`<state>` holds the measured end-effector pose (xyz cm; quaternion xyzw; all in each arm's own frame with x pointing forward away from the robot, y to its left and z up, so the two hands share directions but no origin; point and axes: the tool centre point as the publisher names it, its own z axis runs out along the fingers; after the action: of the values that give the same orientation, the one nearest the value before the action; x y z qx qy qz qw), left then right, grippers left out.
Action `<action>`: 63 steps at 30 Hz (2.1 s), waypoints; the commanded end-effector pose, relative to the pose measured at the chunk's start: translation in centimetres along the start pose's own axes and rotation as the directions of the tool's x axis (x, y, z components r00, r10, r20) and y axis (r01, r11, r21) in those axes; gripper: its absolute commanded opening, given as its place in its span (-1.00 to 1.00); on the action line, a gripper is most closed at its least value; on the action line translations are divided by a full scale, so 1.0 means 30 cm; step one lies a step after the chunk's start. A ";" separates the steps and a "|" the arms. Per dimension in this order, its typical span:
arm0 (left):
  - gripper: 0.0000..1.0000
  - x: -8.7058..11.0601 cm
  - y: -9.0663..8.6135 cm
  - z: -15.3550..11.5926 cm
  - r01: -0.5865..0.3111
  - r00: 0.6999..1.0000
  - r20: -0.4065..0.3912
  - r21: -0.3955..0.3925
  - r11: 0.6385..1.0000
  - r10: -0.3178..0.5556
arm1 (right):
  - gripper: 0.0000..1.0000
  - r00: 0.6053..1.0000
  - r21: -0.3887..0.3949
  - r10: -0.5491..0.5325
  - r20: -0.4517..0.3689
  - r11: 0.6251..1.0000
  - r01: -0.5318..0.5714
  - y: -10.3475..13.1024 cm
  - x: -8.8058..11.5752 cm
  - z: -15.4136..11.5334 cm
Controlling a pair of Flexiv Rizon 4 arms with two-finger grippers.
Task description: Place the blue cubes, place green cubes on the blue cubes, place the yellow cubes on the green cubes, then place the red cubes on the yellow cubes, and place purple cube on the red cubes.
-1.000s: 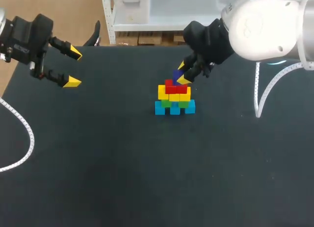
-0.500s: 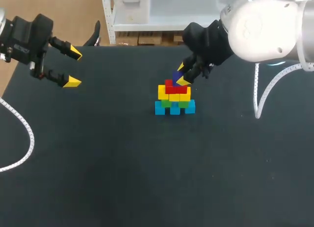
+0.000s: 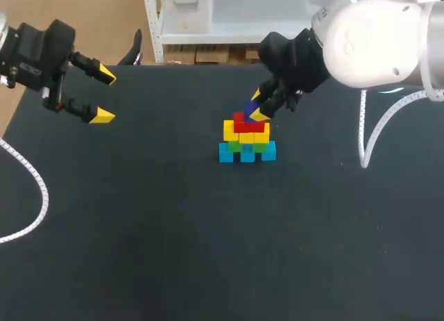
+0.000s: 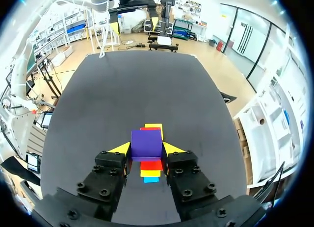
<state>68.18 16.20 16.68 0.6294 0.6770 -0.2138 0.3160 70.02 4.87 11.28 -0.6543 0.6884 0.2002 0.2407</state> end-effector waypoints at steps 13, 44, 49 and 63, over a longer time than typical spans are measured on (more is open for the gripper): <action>1.00 0.002 0.005 0.001 -0.002 1.000 0.001 0.002 1.000 0.002 | -0.25 1.000 -0.006 -0.002 0.002 1.000 0.002 -0.010 -0.003 0.007; 1.00 0.002 0.005 0.001 -0.002 1.000 0.001 0.002 1.000 0.002 | -0.29 1.000 -0.008 -0.007 0.016 1.000 0.007 -0.031 -0.014 0.011; 1.00 0.002 0.005 0.001 -0.002 1.000 0.001 0.002 1.000 0.002 | 0.18 1.000 -0.010 -0.011 0.014 1.000 0.011 -0.031 -0.015 0.012; 1.00 0.002 0.005 0.001 -0.002 1.000 0.001 0.002 1.000 0.002 | 1.00 0.996 0.033 0.015 0.082 0.999 -0.018 -0.063 0.018 -0.112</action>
<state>68.18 16.20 16.68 0.6293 0.6770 -0.2138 0.3160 72.22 4.26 13.10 -0.6387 0.6907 0.2077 0.2680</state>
